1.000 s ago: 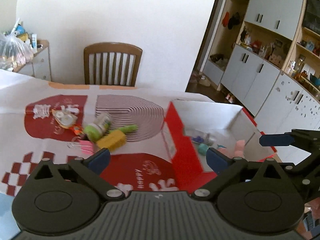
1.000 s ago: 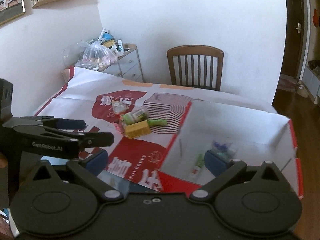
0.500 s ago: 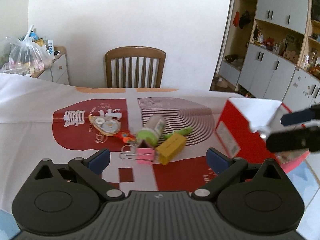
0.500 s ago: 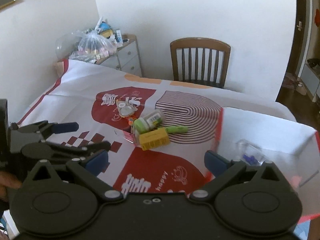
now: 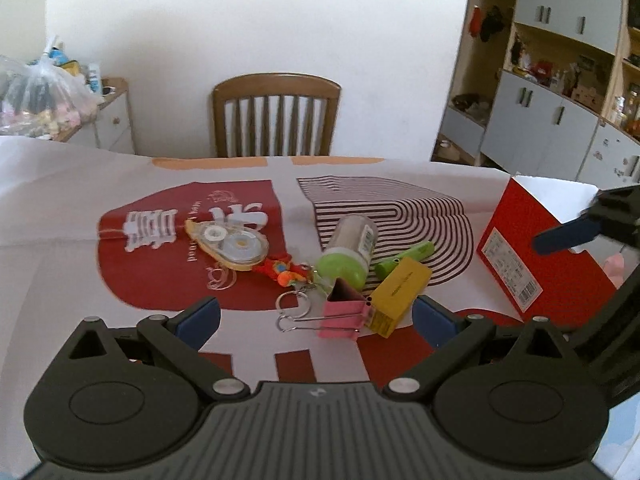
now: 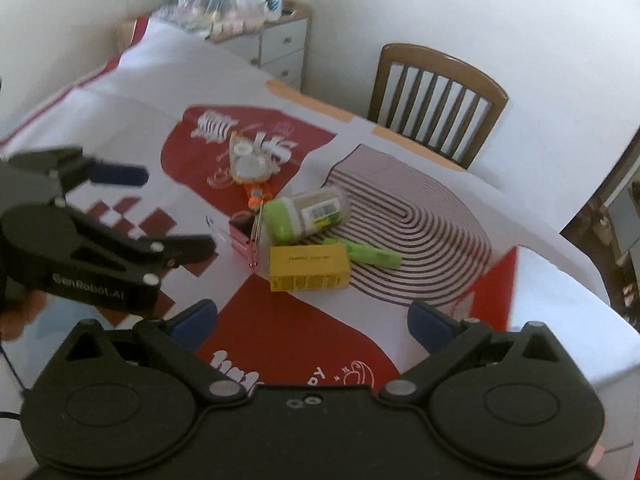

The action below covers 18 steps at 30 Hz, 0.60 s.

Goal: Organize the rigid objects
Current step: 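Grasp the pink binder clip with the left gripper while the right grasps the yellow box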

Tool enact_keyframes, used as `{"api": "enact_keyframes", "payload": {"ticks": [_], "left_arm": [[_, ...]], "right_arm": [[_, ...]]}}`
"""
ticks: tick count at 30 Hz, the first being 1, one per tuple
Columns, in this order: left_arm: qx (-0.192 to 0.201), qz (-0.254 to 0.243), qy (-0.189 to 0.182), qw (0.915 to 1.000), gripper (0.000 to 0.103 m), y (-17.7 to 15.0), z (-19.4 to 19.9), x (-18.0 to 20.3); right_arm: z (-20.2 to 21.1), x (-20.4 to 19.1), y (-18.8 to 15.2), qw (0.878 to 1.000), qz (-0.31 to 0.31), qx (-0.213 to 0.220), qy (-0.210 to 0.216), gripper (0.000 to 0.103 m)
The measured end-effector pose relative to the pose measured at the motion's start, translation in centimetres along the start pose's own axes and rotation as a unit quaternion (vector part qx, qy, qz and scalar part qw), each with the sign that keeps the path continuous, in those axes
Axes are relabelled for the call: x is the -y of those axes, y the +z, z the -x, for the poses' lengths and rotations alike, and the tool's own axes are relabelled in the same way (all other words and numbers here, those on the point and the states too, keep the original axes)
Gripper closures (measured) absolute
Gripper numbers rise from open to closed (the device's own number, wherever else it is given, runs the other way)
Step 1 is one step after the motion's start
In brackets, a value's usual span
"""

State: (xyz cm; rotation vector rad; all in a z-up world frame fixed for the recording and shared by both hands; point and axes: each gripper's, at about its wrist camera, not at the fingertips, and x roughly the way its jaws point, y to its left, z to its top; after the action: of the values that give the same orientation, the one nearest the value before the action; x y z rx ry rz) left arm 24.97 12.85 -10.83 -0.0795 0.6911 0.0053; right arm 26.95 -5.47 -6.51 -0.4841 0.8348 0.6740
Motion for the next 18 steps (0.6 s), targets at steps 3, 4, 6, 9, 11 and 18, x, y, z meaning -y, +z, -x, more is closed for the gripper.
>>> {"api": "enact_keyframes", "payload": {"ticks": [3,4,6,9,11,18], "left_arm": [[-0.007,-0.006,-0.005,0.9999,0.002,0.3,-1.2,-0.1],[-0.008,-0.006,-0.009,0.9999,0.002,0.3,-1.6,-0.2],[-0.010,-0.012,-0.012,0.9998,0.002,0.4,-2.3,-0.3],[-0.017,-0.015,-0.022,0.9995,0.004,0.6,-3.4,-0.5],[-0.022,-0.018,-0.027,0.9992,0.010,0.6,-4.0,-0.5],[-0.034,-0.022,-0.049,0.9980,0.031,0.4,-5.3,-0.4]], "right_arm": [[-1.7,-0.6,0.1,1.000,0.006,-0.003,-0.004,0.006],[-2.2,-0.8,0.2,1.000,0.004,-0.005,-0.003,0.006],[-3.2,-1.1,0.4,1.000,0.011,-0.008,-0.006,0.008],[-4.8,-1.6,0.6,0.999,0.028,-0.017,-0.028,0.016],[-5.7,-1.4,0.7,0.999,0.029,-0.023,-0.035,0.021],[-7.4,-1.0,1.1,0.999,0.038,-0.019,-0.034,0.024]]}}
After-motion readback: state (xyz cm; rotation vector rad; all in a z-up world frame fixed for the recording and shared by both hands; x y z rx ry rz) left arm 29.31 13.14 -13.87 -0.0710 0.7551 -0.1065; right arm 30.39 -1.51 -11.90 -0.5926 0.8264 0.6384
